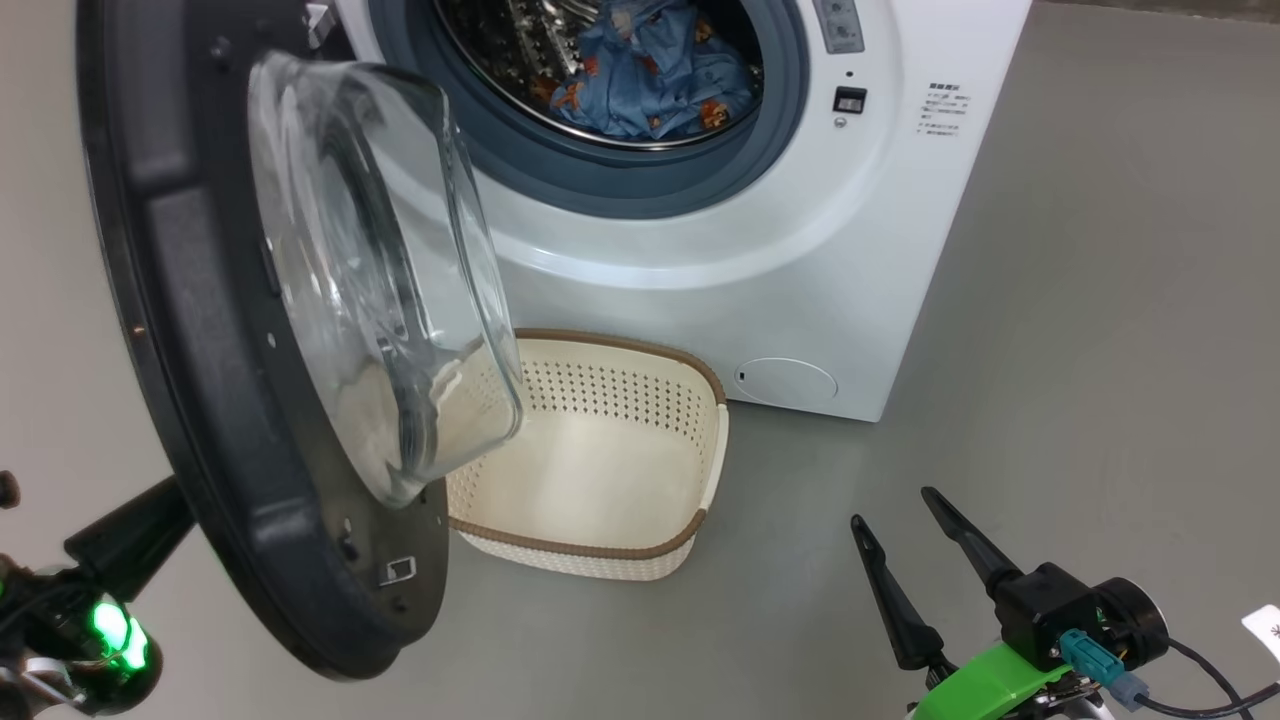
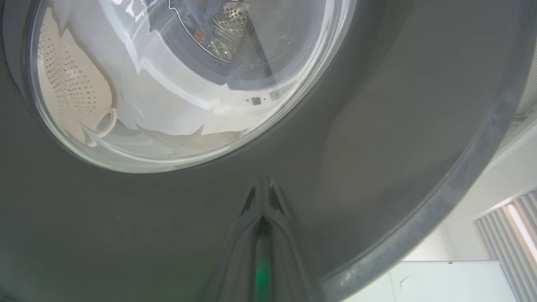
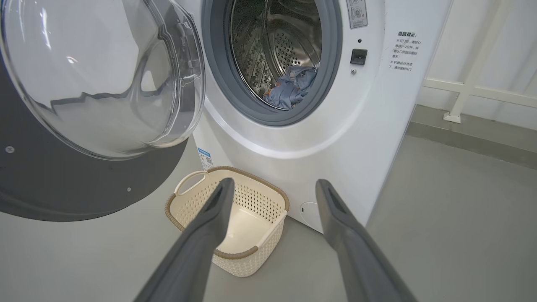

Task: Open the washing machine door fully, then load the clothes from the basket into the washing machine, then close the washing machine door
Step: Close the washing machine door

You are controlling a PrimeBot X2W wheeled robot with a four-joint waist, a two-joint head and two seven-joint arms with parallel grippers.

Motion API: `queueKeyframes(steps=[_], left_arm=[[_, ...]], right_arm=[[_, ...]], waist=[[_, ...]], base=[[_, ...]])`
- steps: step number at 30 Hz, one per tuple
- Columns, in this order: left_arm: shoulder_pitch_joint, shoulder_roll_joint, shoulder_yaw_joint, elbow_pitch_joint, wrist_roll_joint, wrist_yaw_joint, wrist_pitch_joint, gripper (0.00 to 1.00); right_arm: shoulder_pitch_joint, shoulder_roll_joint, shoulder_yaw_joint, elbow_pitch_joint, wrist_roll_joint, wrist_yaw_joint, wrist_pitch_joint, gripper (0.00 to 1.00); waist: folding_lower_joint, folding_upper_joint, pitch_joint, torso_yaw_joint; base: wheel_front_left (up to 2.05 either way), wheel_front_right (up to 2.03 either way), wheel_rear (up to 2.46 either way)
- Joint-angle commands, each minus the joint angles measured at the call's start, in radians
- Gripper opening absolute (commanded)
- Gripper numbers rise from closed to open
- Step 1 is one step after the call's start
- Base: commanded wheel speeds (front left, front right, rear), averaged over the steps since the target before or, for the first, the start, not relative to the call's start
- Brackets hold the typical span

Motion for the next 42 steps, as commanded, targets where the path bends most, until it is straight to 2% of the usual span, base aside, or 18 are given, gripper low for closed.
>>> queueKeyframes(steps=[1, 7, 18, 33, 42], left_arm=[[0.002, 0.022, 0.010, -0.031, -0.018, 0.001, 0.001, 0.00], [0.009, 0.009, -0.040, -0.015, -0.074, -0.012, -0.058, 0.00], [0.018, 0.007, -0.244, 0.044, -0.241, -0.065, -0.239, 0.00], [-0.015, 0.007, -0.445, 0.123, -0.337, -0.129, -0.435, 0.00], [-0.022, 0.007, -0.524, 0.127, -0.370, -0.144, -0.495, 0.00]], right_arm=[[-0.016, 0.006, 0.028, -0.020, 0.007, 0.002, -0.010, 1.00], [-0.018, 0.008, 0.030, -0.014, 0.008, 0.002, -0.014, 1.00], [-0.031, 0.010, 0.023, -0.010, 0.008, 0.002, -0.021, 1.00], [-0.040, 0.012, 0.016, -0.006, 0.007, 0.002, -0.027, 1.00], [-0.043, 0.013, 0.015, 0.003, 0.011, 0.002, -0.034, 1.00]], waist=[[0.0000, 0.0000, -0.002, -0.006], [0.0000, 0.0000, -0.003, -0.021], [0.0000, 0.0000, 0.017, -0.048], [0.0000, 0.0000, 0.033, -0.089], [0.0000, 0.0000, 0.031, -0.095]], base=[[0.00, 0.00, 0.00], [0.00, 0.00, 0.00], [0.00, 0.00, 0.00], [0.00, 0.00, 0.00], [0.00, 0.00, 0.00]])
